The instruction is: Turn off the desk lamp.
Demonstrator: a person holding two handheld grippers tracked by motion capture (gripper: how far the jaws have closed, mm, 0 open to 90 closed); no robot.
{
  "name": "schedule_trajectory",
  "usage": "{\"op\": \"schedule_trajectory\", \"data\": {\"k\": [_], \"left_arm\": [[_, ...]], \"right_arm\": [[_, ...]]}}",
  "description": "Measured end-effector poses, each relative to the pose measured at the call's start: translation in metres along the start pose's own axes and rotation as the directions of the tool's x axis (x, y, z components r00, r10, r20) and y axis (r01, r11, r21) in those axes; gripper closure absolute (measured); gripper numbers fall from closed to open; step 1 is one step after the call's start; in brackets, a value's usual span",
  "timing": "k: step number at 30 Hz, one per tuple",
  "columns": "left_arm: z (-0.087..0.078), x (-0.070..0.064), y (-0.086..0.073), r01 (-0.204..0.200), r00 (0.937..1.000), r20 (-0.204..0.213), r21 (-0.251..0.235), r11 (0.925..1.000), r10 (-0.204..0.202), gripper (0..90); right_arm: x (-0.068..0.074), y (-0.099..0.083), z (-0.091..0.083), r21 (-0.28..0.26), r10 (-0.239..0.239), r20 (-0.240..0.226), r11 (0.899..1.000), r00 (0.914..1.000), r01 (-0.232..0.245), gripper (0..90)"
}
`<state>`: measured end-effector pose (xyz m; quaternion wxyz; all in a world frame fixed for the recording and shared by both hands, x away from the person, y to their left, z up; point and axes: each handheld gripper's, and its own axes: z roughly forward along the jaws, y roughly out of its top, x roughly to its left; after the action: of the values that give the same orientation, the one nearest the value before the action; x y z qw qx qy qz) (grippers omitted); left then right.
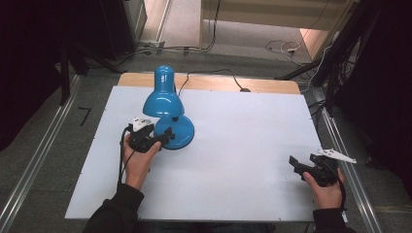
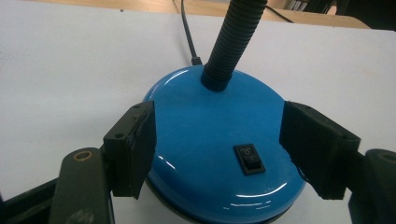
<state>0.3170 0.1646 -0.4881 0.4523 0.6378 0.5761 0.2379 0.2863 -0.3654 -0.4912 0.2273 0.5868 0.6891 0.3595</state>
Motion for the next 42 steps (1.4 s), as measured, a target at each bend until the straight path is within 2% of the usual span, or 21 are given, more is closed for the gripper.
{"op": "schedule_trajectory", "data": {"k": [14,22,42], "left_arm": [[-0.007,0.005,-0.005,0.001,1.0000,0.004,0.014,0.9999,-0.001,24.8],[-0.013,0.010,-0.006,0.015,0.9999,0.005,0.018,0.9997,-0.015,23.2],[-0.040,0.028,-0.012,0.032,0.9994,-0.016,0.014,0.9994,-0.032,20.3]], "right_arm": [[-0.001,0.000,-0.001,0.001,0.011,-0.003,1.000,0.9999,-0.011,13.0],[-0.001,-0.001,-0.001,0.000,0.008,-0.004,1.000,1.0000,-0.008,13.0],[-0.001,-0.001,-0.001,0.003,0.006,0.000,1.000,1.0000,-0.006,13.0]]}}
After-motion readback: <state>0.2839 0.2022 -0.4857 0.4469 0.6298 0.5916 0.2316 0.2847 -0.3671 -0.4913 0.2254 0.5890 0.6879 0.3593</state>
